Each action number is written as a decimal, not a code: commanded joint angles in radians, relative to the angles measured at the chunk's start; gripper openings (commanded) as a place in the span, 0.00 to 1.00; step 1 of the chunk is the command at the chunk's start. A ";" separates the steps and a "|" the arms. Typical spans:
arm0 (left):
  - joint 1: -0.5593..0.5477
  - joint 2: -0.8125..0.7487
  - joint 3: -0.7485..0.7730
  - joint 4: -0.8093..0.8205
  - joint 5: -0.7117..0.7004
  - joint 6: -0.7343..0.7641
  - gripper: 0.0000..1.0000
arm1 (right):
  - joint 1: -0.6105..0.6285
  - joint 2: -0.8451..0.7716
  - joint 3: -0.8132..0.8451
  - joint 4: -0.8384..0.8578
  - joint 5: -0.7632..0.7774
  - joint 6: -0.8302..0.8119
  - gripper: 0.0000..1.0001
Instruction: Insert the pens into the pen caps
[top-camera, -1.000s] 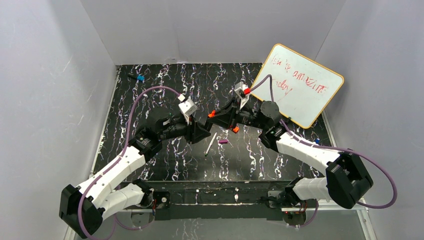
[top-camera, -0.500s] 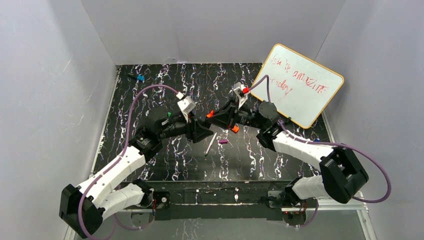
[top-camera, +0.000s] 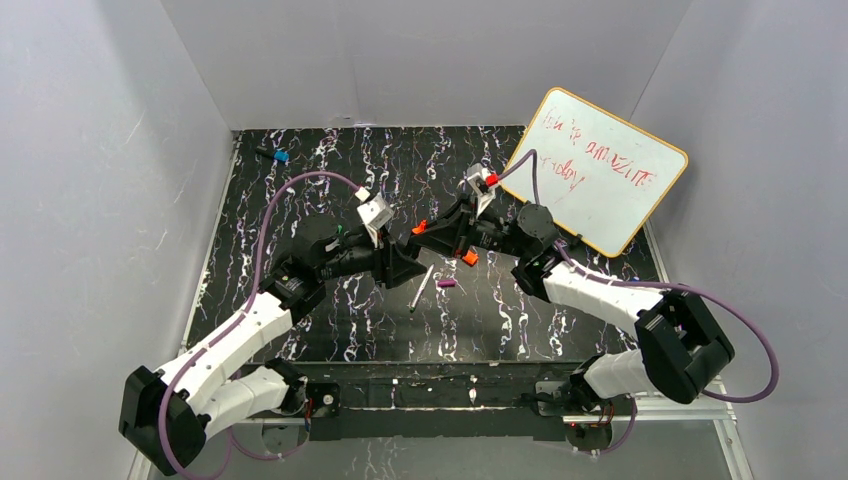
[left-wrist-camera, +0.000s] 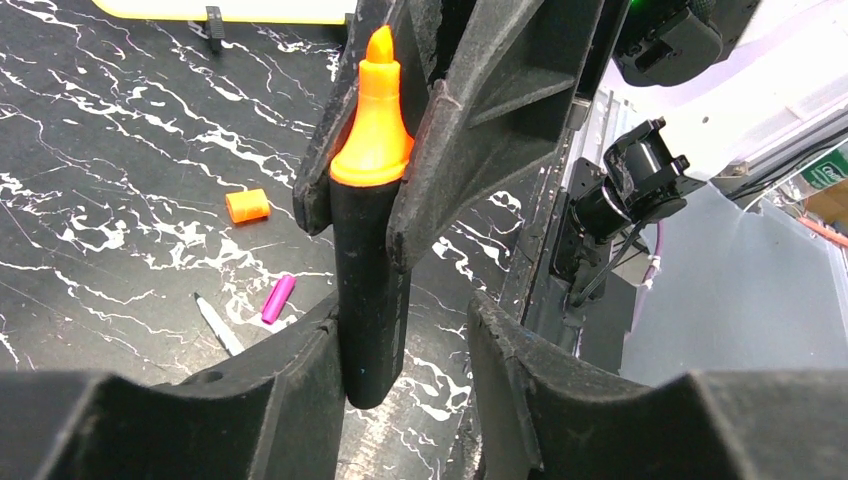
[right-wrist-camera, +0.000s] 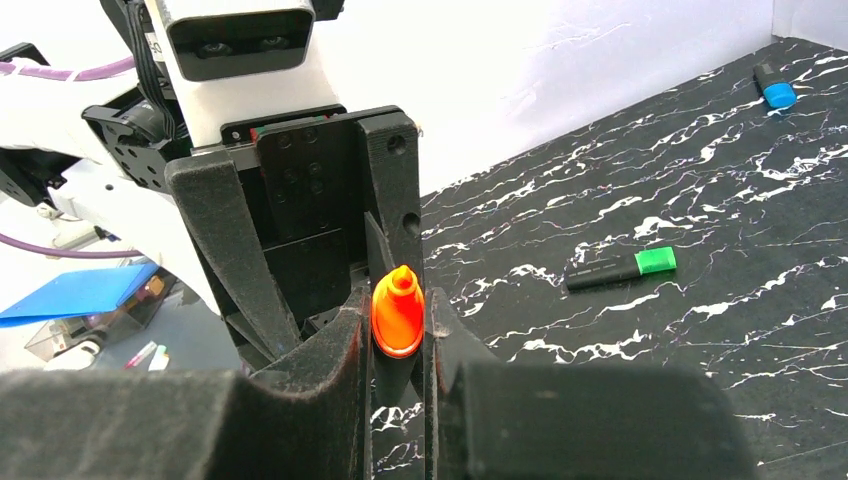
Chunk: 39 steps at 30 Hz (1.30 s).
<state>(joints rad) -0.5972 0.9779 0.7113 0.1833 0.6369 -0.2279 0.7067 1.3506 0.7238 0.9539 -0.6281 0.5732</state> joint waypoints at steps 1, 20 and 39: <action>0.007 -0.003 -0.010 0.015 0.025 0.007 0.41 | -0.005 0.015 0.045 0.073 0.000 0.007 0.01; 0.058 -0.015 -0.075 0.137 0.037 -0.054 0.00 | -0.006 0.035 0.055 0.057 0.003 0.017 0.06; 0.123 -0.037 0.000 -0.156 -0.306 0.063 0.00 | -0.096 -0.207 0.120 -1.149 0.949 0.047 0.99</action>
<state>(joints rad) -0.4881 0.9829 0.6647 0.0723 0.3836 -0.1898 0.6636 1.0321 0.7601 0.2066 0.1257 0.5034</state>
